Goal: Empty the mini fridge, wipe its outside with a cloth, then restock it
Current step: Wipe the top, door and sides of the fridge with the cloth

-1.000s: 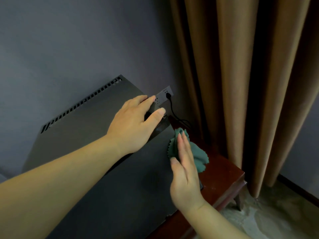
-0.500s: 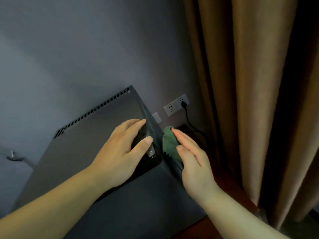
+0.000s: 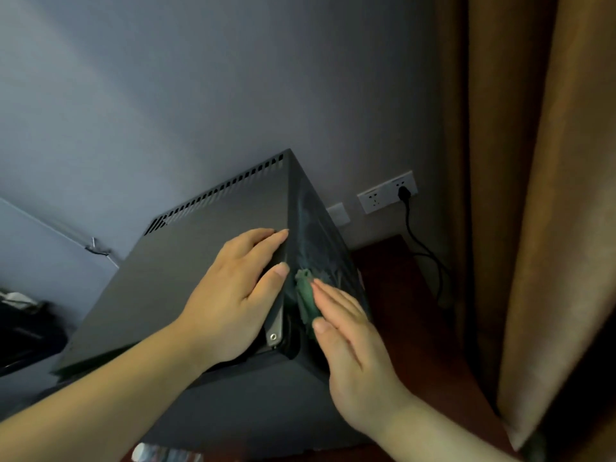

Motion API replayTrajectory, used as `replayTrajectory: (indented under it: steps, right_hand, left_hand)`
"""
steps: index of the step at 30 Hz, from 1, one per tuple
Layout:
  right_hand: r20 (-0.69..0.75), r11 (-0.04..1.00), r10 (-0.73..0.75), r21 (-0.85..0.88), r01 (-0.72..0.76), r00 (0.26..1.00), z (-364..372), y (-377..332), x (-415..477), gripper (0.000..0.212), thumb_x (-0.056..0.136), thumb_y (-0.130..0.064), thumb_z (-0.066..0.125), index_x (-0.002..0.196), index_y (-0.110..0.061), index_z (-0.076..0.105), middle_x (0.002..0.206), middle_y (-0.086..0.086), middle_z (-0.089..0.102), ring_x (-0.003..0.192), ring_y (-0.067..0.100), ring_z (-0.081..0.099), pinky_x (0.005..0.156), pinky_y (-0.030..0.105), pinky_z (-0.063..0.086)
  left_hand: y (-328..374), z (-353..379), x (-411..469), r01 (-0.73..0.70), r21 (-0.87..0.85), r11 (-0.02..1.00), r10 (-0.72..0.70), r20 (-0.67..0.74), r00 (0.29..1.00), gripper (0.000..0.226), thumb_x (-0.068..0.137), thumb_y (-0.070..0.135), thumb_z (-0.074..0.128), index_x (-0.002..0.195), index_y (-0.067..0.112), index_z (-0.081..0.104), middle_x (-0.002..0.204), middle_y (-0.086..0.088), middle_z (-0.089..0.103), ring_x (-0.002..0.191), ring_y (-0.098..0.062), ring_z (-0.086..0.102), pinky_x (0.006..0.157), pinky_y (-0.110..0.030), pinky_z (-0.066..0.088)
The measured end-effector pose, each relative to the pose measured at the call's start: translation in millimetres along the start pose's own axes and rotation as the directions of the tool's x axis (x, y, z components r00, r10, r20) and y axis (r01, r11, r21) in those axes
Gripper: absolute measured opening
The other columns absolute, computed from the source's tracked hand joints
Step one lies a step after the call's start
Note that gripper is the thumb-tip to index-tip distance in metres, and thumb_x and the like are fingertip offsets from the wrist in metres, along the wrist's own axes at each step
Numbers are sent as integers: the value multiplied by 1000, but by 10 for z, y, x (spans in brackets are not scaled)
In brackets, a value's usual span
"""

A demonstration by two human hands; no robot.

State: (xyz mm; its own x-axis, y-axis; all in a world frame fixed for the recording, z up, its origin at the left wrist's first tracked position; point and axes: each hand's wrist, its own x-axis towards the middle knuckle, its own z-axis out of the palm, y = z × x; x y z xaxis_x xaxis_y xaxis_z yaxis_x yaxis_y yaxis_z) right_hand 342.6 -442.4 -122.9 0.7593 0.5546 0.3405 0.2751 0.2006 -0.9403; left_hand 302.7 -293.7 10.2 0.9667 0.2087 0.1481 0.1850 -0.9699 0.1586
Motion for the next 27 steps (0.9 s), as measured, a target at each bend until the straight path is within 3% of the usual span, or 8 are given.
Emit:
replayTrajectory:
  steps: [3, 8, 11, 15, 19, 21, 24, 27]
  right_hand:
    - [1, 1000, 21, 5, -21, 1000, -32, 4, 17, 52, 100, -48, 30, 152, -46, 30, 153, -33, 33, 148, 1, 26, 121, 33, 26]
    - [126, 996, 79, 30, -84, 989, 21, -138, 22, 54, 95, -62, 18, 148, -57, 16, 157, -41, 13, 146, -15, 3, 121, 18, 7]
    - [147, 991, 125, 20, -130, 981, 50, -127, 14, 54, 91, -67, 16, 144, -60, 15, 158, -39, 8, 145, -17, -1, 123, 22, 5]
    - [117, 977, 198, 61, -206, 973, 64, -123, 22, 51, 87, -72, 15, 137, -64, 21, 159, -35, 14, 144, -19, 3, 126, 30, 7]
    - [91, 976, 183, 99, -192, 979, 92, -164, 34, 54, 88, -73, 15, 139, -60, 24, 159, -34, 20, 144, -18, 8, 124, 26, 7]
    - [73, 975, 199, 86, -205, 977, 98, -68, 6, 59, 88, -72, 15, 144, -56, 26, 158, -33, 22, 144, -18, 10, 123, 24, 8]
    - [44, 957, 256, 133, -259, 966, 103, 93, -41, 68, 90, -71, 19, 151, -43, 33, 158, -28, 29, 144, -15, 18, 126, 34, 14]
    - [58, 933, 280, 218, -286, 958, 86, 41, -4, 66, 94, -66, 21, 152, -38, 37, 157, -28, 32, 142, -15, 22, 126, 31, 14]
  left_hand:
    - [7, 11, -2, 6, -3, 1000, -6, -5, 1000, 63, 96, 59, 23, 153, 35, 38, 149, 25, 35, 143, 3, 25, 117, -28, 27]
    - [-6, 32, -3, 5, -18, 1000, -6, -24, 1000, 64, 95, 60, 22, 152, 36, 40, 150, 25, 36, 143, 4, 24, 117, -26, 26]
    - [-16, 43, -8, 3, -25, 1000, -4, -45, 999, 64, 94, 60, 22, 151, 37, 41, 150, 25, 37, 142, 5, 25, 115, -23, 24]
    - [-31, 52, -11, -8, -26, 1000, 7, -46, 999, 66, 93, 60, 21, 151, 35, 41, 150, 23, 38, 142, 2, 27, 113, -22, 24]
    - [-30, 50, -3, -28, -37, 999, 26, -46, 999, 63, 95, 57, 23, 151, 35, 41, 149, 22, 39, 141, 0, 29, 112, -22, 25]
    - [-31, 52, 3, -27, -37, 999, 25, -44, 999, 62, 95, 56, 24, 151, 35, 41, 150, 22, 39, 141, 0, 28, 112, -23, 25]
    - [-34, 54, 10, -30, -34, 999, 29, -35, 999, 63, 95, 56, 24, 152, 34, 40, 150, 21, 38, 141, -1, 28, 113, -25, 26]
    - [-27, 49, 16, -31, -37, 999, 29, -32, 999, 63, 95, 57, 23, 152, 36, 40, 149, 22, 38, 141, -1, 28, 113, -27, 28]
